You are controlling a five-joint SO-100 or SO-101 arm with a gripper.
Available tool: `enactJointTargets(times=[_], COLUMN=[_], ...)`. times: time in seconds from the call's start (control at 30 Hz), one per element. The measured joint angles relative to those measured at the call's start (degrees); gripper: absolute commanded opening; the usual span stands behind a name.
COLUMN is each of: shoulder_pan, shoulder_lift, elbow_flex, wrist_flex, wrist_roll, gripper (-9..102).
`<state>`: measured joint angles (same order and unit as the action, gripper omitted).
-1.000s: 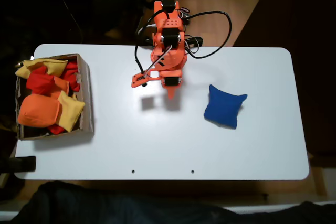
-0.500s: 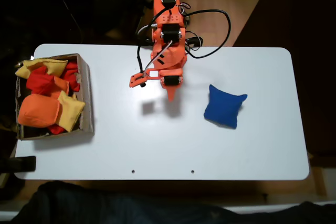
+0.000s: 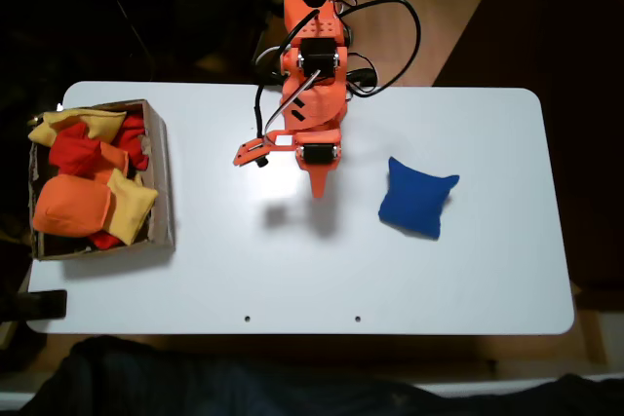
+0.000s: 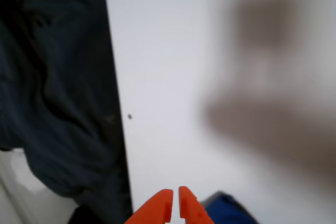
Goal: Grasp a bag and put it in the box.
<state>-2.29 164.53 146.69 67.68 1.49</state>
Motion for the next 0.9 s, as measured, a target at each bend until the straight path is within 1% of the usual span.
enactJointTargets(times=[0.27,0.57,0.9], shoulder_pan=[-0.26,-3.16,-10.28], shoulder_lift=[-8.61,-17.14,-27.25], elbow_flex=[-11.95,-23.20,-35.77], wrist_flex=[-0.35,-0.26,5.89], wrist_roll=[2.46,3.96,6.59], gripper=[0,0,0])
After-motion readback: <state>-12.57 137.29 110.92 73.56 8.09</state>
